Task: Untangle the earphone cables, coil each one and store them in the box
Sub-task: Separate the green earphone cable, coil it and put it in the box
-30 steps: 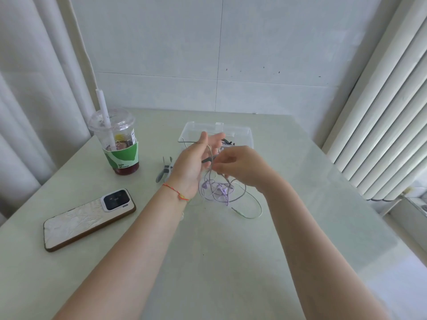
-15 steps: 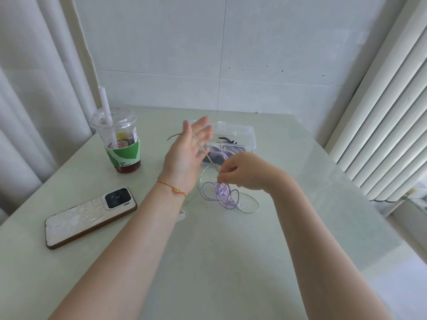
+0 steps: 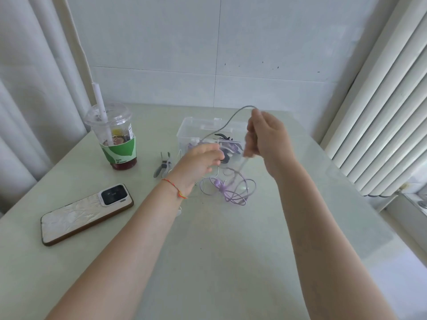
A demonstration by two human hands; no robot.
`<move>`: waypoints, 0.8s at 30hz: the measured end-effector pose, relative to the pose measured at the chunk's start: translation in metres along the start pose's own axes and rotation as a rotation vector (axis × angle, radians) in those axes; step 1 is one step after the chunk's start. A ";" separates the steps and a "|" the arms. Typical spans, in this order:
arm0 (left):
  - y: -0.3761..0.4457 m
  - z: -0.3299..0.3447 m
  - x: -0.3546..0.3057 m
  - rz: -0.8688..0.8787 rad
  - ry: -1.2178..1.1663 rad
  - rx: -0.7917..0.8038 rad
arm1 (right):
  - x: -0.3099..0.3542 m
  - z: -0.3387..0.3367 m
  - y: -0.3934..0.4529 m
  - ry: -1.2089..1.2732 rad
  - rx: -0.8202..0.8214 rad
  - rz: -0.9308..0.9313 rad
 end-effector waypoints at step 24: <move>-0.009 -0.008 -0.011 0.096 0.300 0.079 | 0.001 -0.005 -0.004 -0.565 0.190 -0.062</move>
Point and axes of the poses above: each hand's wrist, its own y-axis towards the middle knuckle, its own z-axis out of the palm, x = y × z, the point moved 2 cm from there along y, towards the middle knuckle, and after that the axes turned 2 degrees about -z, right-handed, at the moved point
